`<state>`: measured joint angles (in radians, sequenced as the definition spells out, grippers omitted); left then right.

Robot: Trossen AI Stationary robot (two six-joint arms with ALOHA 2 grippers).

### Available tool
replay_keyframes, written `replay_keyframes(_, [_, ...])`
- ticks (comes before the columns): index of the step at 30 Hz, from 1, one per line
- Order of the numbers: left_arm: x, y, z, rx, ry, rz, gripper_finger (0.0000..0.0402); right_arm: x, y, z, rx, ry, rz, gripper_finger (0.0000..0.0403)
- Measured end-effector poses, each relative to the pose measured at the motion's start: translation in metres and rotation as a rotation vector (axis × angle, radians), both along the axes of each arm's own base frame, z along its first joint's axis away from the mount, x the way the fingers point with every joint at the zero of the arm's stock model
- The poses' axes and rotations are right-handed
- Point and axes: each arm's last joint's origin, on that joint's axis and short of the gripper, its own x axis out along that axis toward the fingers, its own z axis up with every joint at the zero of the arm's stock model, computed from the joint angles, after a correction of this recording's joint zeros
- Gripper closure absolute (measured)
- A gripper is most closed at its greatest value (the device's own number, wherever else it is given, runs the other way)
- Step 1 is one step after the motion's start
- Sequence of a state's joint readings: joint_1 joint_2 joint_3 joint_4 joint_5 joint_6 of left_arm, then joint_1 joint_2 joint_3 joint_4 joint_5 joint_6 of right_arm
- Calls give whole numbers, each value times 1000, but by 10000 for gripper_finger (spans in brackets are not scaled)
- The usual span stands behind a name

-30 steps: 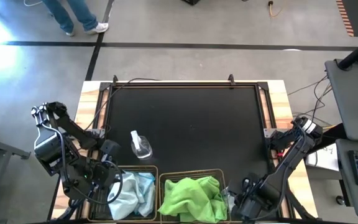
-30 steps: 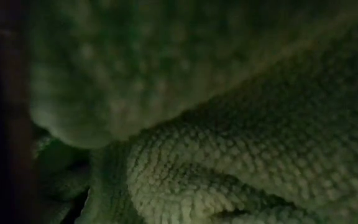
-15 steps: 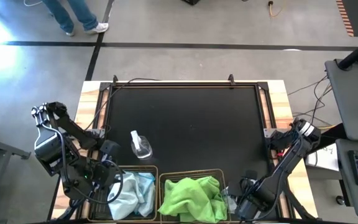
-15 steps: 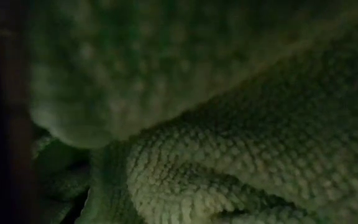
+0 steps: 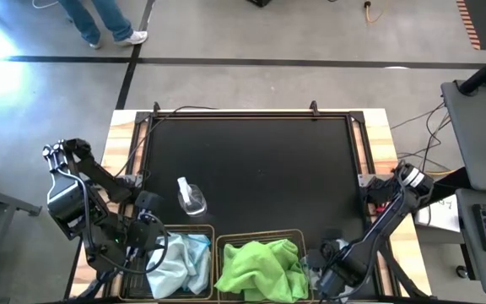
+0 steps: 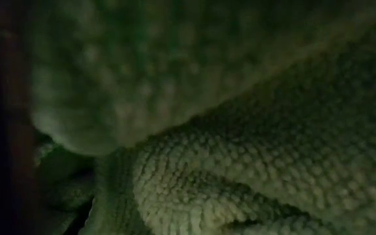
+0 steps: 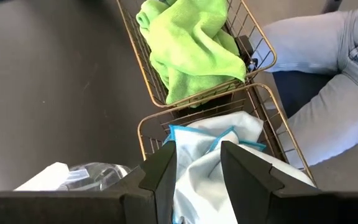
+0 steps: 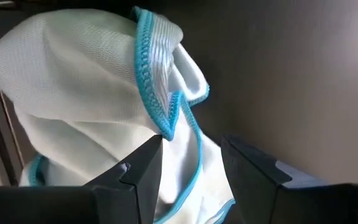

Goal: Sort microfiber towel by color & place in baskets
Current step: Put the white microfiber cloth into the left wire basket

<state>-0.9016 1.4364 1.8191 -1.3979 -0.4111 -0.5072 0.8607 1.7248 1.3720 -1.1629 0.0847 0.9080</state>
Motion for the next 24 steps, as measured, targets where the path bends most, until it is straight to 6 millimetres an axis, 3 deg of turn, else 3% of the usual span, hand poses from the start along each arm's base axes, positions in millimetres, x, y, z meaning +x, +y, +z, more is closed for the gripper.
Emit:
replay_keyframes(12, [0,0,0,-20,-3,18,290,23,-4,1,54,-119,70,243])
replay_keyframes(24, [0,-1,0,-55,5,61,290,25,0,1,125,-107,114,246])
